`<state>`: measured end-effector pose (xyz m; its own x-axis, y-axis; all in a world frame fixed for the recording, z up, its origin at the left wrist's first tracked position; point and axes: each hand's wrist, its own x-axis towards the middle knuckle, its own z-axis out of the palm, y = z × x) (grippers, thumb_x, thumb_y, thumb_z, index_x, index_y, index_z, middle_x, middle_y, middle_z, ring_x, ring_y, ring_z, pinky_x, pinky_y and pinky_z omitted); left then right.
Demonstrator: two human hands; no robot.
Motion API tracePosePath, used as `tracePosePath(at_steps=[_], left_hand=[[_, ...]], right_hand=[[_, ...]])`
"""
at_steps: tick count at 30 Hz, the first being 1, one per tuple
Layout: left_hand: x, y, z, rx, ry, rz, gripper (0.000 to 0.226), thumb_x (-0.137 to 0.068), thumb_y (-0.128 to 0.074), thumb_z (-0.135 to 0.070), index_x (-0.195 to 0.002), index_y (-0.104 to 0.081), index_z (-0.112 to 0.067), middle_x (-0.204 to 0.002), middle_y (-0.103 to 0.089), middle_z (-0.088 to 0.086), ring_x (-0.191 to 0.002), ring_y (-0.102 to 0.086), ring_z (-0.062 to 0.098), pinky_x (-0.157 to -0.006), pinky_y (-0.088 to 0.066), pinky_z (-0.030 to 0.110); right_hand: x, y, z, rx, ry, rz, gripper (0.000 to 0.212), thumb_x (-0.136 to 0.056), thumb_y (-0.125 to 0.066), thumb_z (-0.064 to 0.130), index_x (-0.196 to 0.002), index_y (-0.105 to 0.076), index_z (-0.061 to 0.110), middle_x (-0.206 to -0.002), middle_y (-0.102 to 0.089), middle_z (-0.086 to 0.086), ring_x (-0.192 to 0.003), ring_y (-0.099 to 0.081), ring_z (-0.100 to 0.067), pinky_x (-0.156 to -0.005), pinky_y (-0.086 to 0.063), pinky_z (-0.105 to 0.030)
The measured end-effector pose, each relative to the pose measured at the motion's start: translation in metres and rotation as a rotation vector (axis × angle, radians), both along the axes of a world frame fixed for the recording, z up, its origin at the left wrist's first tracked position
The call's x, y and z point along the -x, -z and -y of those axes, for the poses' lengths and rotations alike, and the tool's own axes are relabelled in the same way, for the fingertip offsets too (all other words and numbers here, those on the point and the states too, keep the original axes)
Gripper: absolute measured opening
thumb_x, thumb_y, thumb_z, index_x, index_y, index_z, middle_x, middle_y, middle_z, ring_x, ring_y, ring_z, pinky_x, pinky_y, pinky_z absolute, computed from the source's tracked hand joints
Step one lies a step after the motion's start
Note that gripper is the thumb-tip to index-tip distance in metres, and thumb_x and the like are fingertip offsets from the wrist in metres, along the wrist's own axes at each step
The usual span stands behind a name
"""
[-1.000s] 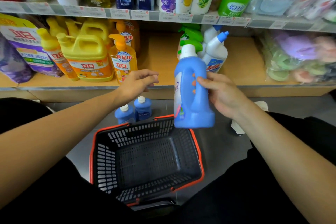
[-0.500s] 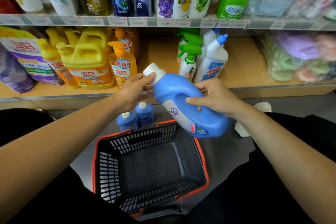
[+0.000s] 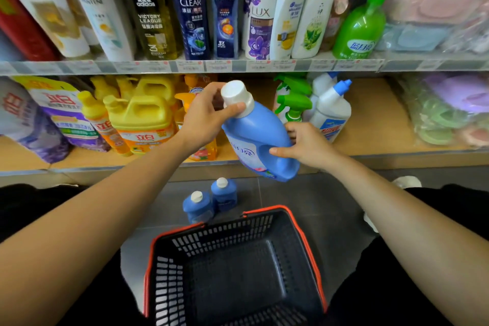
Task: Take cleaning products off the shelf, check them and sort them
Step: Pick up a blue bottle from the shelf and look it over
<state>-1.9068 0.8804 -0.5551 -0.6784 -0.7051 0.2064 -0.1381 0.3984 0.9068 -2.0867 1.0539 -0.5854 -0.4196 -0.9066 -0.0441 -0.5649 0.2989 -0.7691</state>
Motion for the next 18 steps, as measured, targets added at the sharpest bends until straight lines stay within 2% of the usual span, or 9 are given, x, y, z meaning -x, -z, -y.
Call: tracePosePath(at_steps=[6,9,14,18], left_hand=[[0.015,0.006,0.031,0.157,-0.032,0.099,0.048,-0.088,-0.075,-0.044,-0.127,-0.060,-0.021,-0.121,-0.068,-0.004,-0.112,-0.062,0.017,-0.097,-0.052,0.052],[0.022,0.019,0.039,0.170,-0.034,0.121,0.048,-0.090,-0.076,-0.038,-0.130,-0.058,-0.019,-0.125,-0.066,-0.001,-0.115,-0.061,0.019,-0.098,-0.051,0.051],[0.028,0.035,0.047,0.136,-0.005,0.136,0.052,-0.097,-0.068,-0.024,-0.145,-0.049,-0.012,-0.139,-0.060,0.004,-0.129,-0.054,0.021,-0.106,-0.049,0.047],[0.025,0.037,0.042,0.085,0.093,0.161,0.077,-0.095,-0.070,-0.012,-0.158,-0.027,-0.012,-0.154,-0.047,0.004,-0.144,-0.042,0.019,-0.117,-0.040,0.039]], right_hand=[[0.004,0.028,0.046,0.020,0.090,0.013,0.044,-0.073,-0.087,0.013,-0.101,-0.062,-0.011,-0.103,-0.068,-0.029,-0.098,-0.066,-0.043,-0.085,-0.051,-0.060],[0.003,0.044,0.061,0.019,0.153,-0.038,0.042,-0.071,-0.088,0.012,-0.097,-0.063,-0.010,-0.097,-0.070,-0.026,-0.092,-0.066,-0.041,-0.080,-0.051,-0.056],[0.007,0.059,0.076,0.010,0.204,-0.081,0.038,-0.073,-0.086,0.014,-0.102,-0.066,-0.002,-0.100,-0.072,-0.020,-0.094,-0.067,-0.036,-0.080,-0.052,-0.049],[0.010,0.061,0.080,0.005,0.227,-0.126,0.037,-0.077,-0.083,0.017,-0.106,-0.065,0.004,-0.101,-0.071,-0.016,-0.094,-0.065,-0.034,-0.079,-0.052,-0.045]])
